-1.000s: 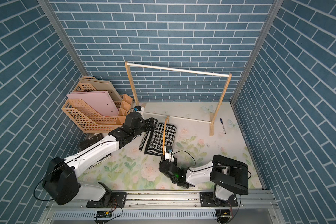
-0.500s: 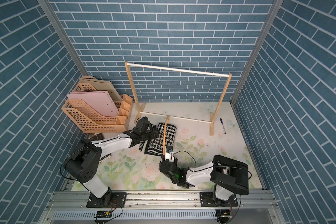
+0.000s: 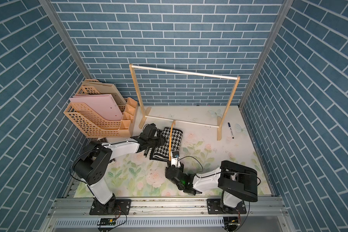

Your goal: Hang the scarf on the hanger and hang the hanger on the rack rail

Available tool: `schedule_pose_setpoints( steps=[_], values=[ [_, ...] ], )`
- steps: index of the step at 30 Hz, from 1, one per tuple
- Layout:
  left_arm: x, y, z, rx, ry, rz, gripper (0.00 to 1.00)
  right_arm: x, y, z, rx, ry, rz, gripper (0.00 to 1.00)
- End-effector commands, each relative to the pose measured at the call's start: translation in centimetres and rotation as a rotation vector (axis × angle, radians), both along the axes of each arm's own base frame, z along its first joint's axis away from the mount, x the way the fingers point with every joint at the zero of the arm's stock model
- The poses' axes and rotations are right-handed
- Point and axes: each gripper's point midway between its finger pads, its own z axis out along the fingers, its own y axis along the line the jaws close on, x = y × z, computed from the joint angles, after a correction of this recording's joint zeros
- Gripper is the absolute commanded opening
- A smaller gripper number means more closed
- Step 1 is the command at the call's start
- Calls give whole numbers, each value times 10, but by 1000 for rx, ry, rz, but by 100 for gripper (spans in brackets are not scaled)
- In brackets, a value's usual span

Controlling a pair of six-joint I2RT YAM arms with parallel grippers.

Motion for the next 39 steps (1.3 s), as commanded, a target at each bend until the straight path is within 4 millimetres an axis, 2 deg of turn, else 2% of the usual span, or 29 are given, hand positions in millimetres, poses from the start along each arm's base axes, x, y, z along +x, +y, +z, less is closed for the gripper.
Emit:
schedule_pose_setpoints(
  steps=[1, 3, 4, 7, 10, 15, 18, 21, 24, 28, 33, 39],
  values=[
    [0, -3, -4, -12, 0, -15, 28, 4, -8, 3, -14, -18, -33, 0],
    [-1, -3, -3, -17, -1, -15, 5, 4, -10, 4, -13, -20, -37, 0],
    [-1, -2, -2, -19, -4, -13, 0, 4, -11, 4, -14, -21, -39, 0],
    [-2, -3, 9, -36, -23, -15, 0, 5, -15, 11, -23, -39, -45, 0],
    [-2, -4, 27, -55, -50, -23, 0, 7, -20, 28, -35, -74, -49, 0],
    [4, -12, 80, -96, -125, -55, 0, 11, -38, 77, -9, -150, -65, 0],
    [11, -19, 119, -118, -176, -77, 0, 15, -52, 99, 26, -177, -79, 0],
    [15, -25, 150, -141, -213, -103, 0, 19, -64, 112, 62, -190, -81, 0],
    [17, -28, 173, -157, -243, -115, 0, 21, -70, 127, 107, -199, -60, 0],
    [18, -27, 193, -163, -274, -111, 0, 21, -73, 146, 142, -219, -25, 0],
    [19, -27, 215, -167, -306, -112, 0, 20, -78, 157, 171, -229, -6, 0],
    [21, -25, 236, -166, -335, -106, 0, 18, -75, 152, 191, -215, 16, 0]
  ],
)
